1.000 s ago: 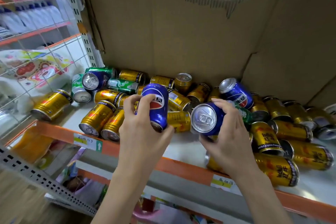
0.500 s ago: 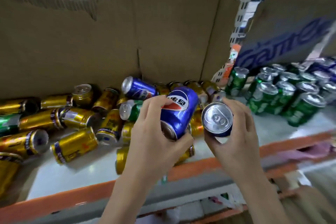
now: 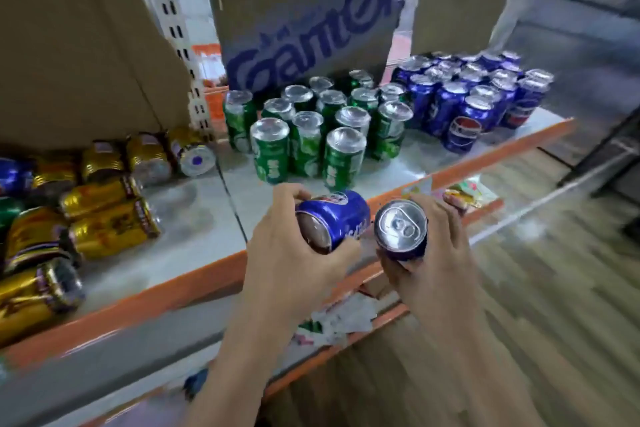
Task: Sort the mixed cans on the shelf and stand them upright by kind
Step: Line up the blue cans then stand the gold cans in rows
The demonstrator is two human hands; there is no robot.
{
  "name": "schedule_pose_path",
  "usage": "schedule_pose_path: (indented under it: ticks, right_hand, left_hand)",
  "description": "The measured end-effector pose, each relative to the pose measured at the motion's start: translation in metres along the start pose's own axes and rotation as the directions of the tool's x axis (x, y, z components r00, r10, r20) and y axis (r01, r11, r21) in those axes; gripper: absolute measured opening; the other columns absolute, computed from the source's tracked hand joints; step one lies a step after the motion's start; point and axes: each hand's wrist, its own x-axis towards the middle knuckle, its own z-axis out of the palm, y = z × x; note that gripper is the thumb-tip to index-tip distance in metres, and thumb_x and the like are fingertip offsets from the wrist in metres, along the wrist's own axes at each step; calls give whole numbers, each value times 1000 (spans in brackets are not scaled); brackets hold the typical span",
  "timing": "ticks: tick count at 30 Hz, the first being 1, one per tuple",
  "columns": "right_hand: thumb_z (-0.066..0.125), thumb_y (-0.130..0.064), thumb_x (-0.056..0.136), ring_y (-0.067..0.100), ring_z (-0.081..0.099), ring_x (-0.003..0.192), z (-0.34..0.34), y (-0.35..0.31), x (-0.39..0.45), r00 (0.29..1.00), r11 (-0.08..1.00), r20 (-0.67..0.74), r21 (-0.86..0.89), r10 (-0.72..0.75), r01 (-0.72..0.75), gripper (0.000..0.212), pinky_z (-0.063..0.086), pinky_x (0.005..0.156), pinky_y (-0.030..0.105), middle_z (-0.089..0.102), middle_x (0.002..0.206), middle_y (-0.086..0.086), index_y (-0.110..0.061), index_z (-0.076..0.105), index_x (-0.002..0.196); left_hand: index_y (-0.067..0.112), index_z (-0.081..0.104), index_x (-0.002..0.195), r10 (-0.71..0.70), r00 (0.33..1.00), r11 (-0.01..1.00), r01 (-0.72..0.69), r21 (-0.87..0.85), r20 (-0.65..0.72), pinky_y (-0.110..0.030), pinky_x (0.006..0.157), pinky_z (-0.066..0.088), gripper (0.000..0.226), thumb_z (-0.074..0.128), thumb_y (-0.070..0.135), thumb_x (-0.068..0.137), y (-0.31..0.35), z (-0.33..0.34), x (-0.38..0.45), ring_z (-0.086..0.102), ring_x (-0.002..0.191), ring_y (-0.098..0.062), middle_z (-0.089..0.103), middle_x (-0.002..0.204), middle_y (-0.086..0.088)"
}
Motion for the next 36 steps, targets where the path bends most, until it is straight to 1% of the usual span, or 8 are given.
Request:
schedule_pose_path:
  ticks: [8, 10, 14, 18, 21, 27, 32, 36]
  right_hand:
    - [87, -11, 55, 22, 47, 109, -26, 90, 15, 992, 993, 43, -14, 119, -118, 76, 48, 87, 43, 56, 118, 8, -10, 49, 121]
    - [88, -12, 53, 21, 46, 106, -25, 113, 29, 993, 992, 27, -57, 111, -109, 77, 47, 86, 45, 59, 114, 9, -8, 50, 119]
    - [90, -13, 52, 21, 44, 104, -20, 155, 61, 993, 989, 26, -94, 115, -112, 80, 35, 89, 26, 59, 112, 9, -12, 45, 119]
    - [90, -11, 52, 20, 44, 102, -12, 186, 101, 993, 987, 18, -118, 113, -110, 76, 30, 88, 19, 59, 111, 11, -4, 52, 117]
    - [90, -11, 50, 19, 44, 103, -7, 203, 125, 991, 980, -12, -146, 134, -134, 76, 29, 87, 15, 59, 111, 12, -1, 53, 116]
    - [88, -10, 55, 28, 51, 104, -4, 240, 152, 968, 962, -79, -118, 239, -248, 76, 29, 84, 14, 58, 113, 9, -7, 49, 120]
    - [86, -13, 59, 23, 51, 105, -7, 277, 174, 952, 947, -97, -110, 292, -302, 73, 31, 87, 20, 58, 114, 6, -11, 49, 121]
    - [84, -16, 63, 24, 51, 109, -13, 304, 194, 940, 938, -66, -72, 335, -339, 72, 38, 89, 27, 57, 118, 5, -10, 48, 125]
  left_hand:
    - [37, 45, 103, 42, 983, 997, -52, 54, 178, 0, 68, 36, 50, 72, 36, 60, 24, 94, 25, 46, 95, 8, 45, 104, 13]
    - [34, 50, 106, 52, 979, 997, -61, 41, 197, -1, 69, 39, 50, 73, 33, 62, 25, 110, 42, 47, 95, 7, 42, 107, 12]
    - [36, 52, 114, 112, 969, 988, -132, 77, 219, -9, 75, 45, 52, 74, 30, 67, 31, 145, 84, 51, 91, -4, 36, 115, 12]
    - [36, 50, 118, 131, 943, 981, -167, 97, 305, -32, 85, 49, 56, 73, 31, 67, 41, 180, 133, 54, 95, -19, 34, 119, 11]
    - [35, 45, 124, 152, 918, 950, -238, 203, 367, -24, 78, 39, 58, 69, 38, 72, 49, 205, 168, 55, 93, -20, 33, 120, 11]
    - [30, 41, 129, 145, 911, 855, -312, 414, 387, -30, 68, 39, 59, 62, 42, 76, 59, 249, 229, 55, 94, -23, 39, 120, 4]
    - [26, 48, 126, 109, 918, 812, -304, 499, 381, -30, 78, 42, 58, 67, 36, 73, 59, 279, 260, 50, 109, -19, 57, 116, 3]
    - [23, 47, 128, 69, 920, 825, -270, 496, 386, -32, 85, 42, 56, 67, 30, 76, 66, 296, 270, 50, 113, -20, 53, 123, 3]
